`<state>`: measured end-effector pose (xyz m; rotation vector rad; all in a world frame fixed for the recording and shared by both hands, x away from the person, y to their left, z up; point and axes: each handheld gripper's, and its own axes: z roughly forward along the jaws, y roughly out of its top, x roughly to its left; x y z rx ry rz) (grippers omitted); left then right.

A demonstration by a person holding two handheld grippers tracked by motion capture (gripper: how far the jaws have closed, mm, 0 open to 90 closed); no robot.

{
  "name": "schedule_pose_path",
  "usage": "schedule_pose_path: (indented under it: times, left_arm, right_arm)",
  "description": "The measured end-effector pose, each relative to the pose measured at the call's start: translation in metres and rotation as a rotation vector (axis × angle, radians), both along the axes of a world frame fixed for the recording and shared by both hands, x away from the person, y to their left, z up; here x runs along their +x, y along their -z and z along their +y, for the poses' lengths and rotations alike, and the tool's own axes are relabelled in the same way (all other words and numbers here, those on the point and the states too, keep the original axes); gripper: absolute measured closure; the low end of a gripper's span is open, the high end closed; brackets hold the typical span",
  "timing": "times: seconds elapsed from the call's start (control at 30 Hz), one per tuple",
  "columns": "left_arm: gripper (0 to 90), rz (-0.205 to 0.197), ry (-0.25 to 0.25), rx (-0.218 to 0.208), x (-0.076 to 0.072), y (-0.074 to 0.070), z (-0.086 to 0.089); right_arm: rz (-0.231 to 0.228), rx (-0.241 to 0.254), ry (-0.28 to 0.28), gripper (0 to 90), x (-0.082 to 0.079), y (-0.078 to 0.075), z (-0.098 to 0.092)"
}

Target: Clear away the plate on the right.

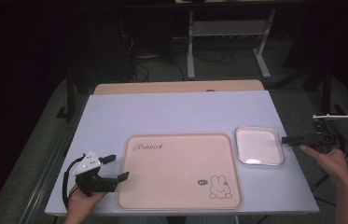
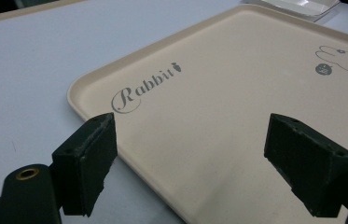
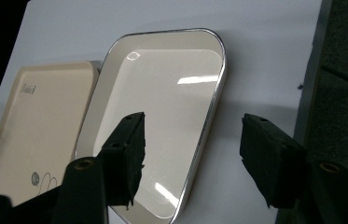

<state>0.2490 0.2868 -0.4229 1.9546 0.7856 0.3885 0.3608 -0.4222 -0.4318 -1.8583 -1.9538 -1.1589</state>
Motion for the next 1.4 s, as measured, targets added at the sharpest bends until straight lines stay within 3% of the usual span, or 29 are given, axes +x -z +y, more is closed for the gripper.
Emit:
schedule_pose_path:
  times: [0.2,0.3,0.53,0.73,1.13,1.4]
  left_arm:
    - [16.9,-0.011,-0.001,-0.001,-0.001,-0.001,-0.001]
    - [17.0,-0.011,-0.001,0.001,-0.001,-0.001,-0.001]
    - [16.9,-0.013,-0.002,0.0,-0.001,-0.001,0.0]
    - [16.9,-0.012,-0.003,0.002,-0.001,-0.001,-0.001]
    - [17.1,-0.013,-0.006,0.0,-0.001,-0.001,0.0]
    - [17.1,-0.015,-0.006,-0.003,-0.001,-0.002,0.0]
  right_arm:
    - [0.056,0.007,0.008,49.1,0.005,0.004,0.001]
    - [0.106,0.003,-0.002,55.2,0.009,0.006,0.003]
    - [0.142,0.002,0.007,66.4,0.013,0.011,0.006]
    - [0.145,-0.008,0.025,72.1,0.014,0.011,0.008]
    - [0.209,-0.058,0.043,81.9,0.02,0.015,0.02]
    - [0.189,-0.052,0.079,87.2,0.016,0.017,0.022]
